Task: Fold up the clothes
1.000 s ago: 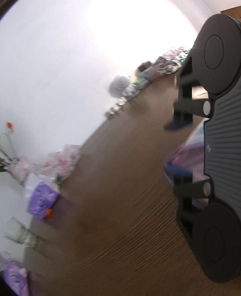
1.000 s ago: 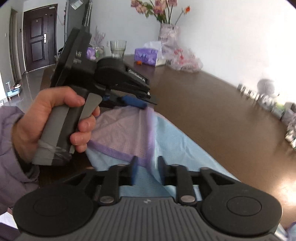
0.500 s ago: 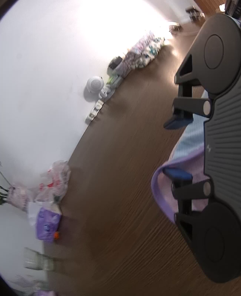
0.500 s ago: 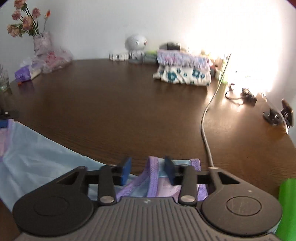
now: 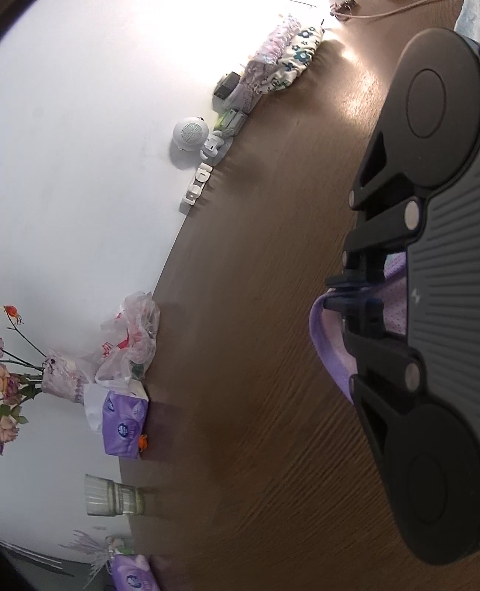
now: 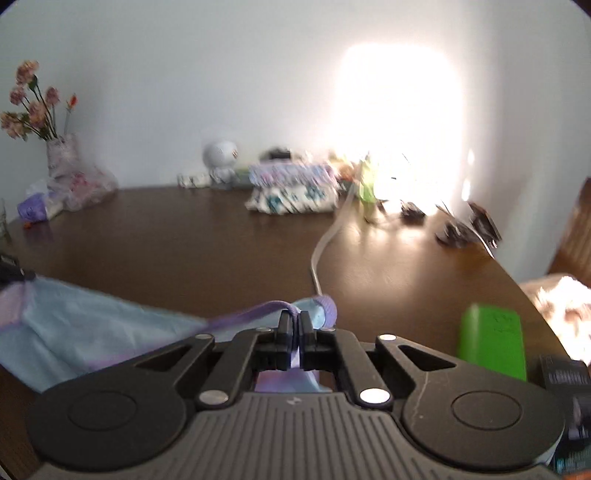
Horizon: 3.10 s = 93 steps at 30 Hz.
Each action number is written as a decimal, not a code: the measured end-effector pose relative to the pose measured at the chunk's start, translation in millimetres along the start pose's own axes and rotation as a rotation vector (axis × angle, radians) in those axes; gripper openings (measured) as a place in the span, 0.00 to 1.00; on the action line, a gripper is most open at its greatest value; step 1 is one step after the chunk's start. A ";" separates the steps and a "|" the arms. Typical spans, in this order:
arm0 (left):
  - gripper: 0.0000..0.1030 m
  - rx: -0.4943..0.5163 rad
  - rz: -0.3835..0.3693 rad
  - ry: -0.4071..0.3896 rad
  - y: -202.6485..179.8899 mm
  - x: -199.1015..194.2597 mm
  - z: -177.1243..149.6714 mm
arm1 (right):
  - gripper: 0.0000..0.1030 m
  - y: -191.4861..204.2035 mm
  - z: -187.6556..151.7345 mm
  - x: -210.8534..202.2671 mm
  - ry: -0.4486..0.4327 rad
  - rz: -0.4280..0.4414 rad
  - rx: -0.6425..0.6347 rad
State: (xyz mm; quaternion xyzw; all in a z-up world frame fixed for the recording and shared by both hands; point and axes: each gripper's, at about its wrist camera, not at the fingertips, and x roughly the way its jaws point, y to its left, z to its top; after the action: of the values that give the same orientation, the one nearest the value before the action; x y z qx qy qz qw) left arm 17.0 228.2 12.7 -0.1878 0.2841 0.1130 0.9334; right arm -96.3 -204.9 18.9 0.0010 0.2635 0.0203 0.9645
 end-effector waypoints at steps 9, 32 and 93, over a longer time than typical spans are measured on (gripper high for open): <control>0.39 0.055 -0.131 0.005 -24.8 -29.6 -10.2 | 0.43 -20.7 -4.6 -29.3 -0.045 0.080 0.097; 0.60 0.516 -0.339 0.102 -135.9 -65.6 -91.1 | 0.22 -36.0 -7.7 -19.3 -0.096 -0.044 0.154; 0.52 0.270 -0.349 0.192 -144.6 12.6 25.7 | 0.44 76.1 222.1 260.7 0.414 0.212 -0.127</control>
State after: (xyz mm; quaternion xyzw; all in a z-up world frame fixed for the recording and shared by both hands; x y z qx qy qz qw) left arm 85.7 109.5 66.6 -0.1172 0.3474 -0.1073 0.9242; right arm 237.9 -116.6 78.6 -0.0362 0.4520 0.1377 0.8806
